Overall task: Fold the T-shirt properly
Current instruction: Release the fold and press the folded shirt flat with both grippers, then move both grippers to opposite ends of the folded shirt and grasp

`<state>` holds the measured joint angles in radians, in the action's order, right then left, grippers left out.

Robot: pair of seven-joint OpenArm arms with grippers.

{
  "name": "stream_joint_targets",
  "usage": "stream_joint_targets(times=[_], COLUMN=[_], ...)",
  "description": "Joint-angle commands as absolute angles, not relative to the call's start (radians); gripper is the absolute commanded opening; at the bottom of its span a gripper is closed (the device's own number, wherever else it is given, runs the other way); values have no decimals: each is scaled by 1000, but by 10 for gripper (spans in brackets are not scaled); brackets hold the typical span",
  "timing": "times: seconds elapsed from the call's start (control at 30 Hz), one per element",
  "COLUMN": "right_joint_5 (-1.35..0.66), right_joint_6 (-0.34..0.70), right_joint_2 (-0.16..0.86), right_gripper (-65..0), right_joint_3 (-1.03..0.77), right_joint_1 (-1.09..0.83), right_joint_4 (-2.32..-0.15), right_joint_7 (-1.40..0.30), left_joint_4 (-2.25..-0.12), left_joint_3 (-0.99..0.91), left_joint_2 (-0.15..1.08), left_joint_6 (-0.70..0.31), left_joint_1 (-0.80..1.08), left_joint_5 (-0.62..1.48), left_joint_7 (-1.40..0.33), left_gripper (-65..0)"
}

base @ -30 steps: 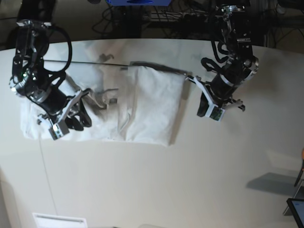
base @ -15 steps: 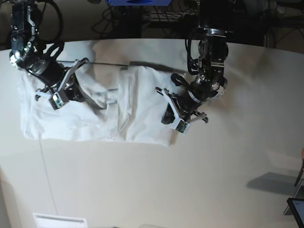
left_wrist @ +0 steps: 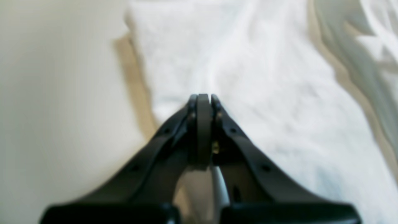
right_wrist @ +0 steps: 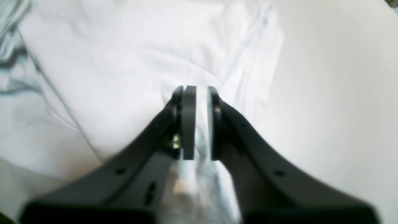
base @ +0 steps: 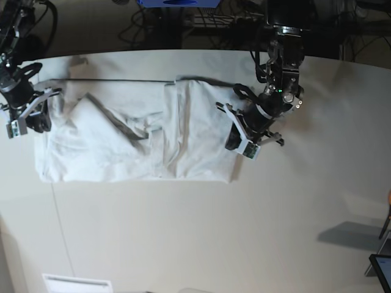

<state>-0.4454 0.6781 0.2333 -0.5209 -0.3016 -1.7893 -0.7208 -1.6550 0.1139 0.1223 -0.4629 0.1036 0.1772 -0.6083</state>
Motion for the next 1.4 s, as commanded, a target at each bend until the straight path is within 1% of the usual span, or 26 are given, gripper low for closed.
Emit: stream_joint_targets(times=[0.0, 0.03, 0.13, 0.23, 0.33, 0.4, 0.47, 0.53, 0.63, 0.7, 0.77, 0.87, 0.93, 1.17, 1.37], right_joint_5=[-466, -466, -466, -466, -467, -467, -467, -467, -467, -467, -467, -467, -490, -748, -753], right_joint_6=[698, 698, 698, 698, 698, 698, 698, 698, 698, 698, 698, 698, 698, 698, 698], right_joint_2=[251, 251, 252, 289, 292, 292, 292, 292, 292, 292, 297, 338, 360, 455, 446], right_gripper=[-472, -432, -341, -273, -193, -170, -168, -168, -168, -168, -167, -165, -164, -164, -164], right_joint_3=[-555, -587, -662, -713, -777, -808, -814, -812, -812, -812, -812, -814, -816, -812, -802], right_joint_1=[-260, -228, -136, -39, 50, 81, 94, 97, 101, 102, 108, 143, 156, 156, 154], right_joint_4=[-1781, -1751, -1675, -1600, -1524, -1494, -1477, -1465, -1446, -1443, -1411, -1313, -1247, -1043, -1032], right_joint_7=[-727, -769, -878, -1013, -1122, -1161, -1167, -1165, -1162, -1147, -1136, -1138, -1139, -1171, -1225], left_joint_4=[-1701, -1716, -1721, -1732, -1753, -1762, -1767, -1767, -1761, -1756, -1748, -1718, -1684, -1569, -1472], left_joint_3=[99, 90, 91, 84, 35, -33, -96, -171, -314, -369, -374, -383, -384, -383, -372], left_joint_2=[127, 127, 127, 127, 128, 127, 127, 133, 134, 145, 154, 154, 156, 156, 154], left_joint_6=[-456, -456, -456, -456, -456, -461, -464, -489, -579, -616, -654, -697, -698, -698, -698], left_joint_1=[90, 93, 88, 94, 120, 142, 153, 150, 143, 143, 143, 142, 131, 101, 58], left_joint_5=[186, 186, 183, 189, 191, 193, 203, 280, 424, 472, 479, 481, 481, 483, 519], left_joint_7=[-579, -581, -581, -581, -581, -581, -605, -665, -774, -819, -839, -860, -886, -931, -972], left_gripper=[-650, -650, -650, -650, -650, -650, -650, -650, -650, -650, -650, -650, -650, -650, -650])
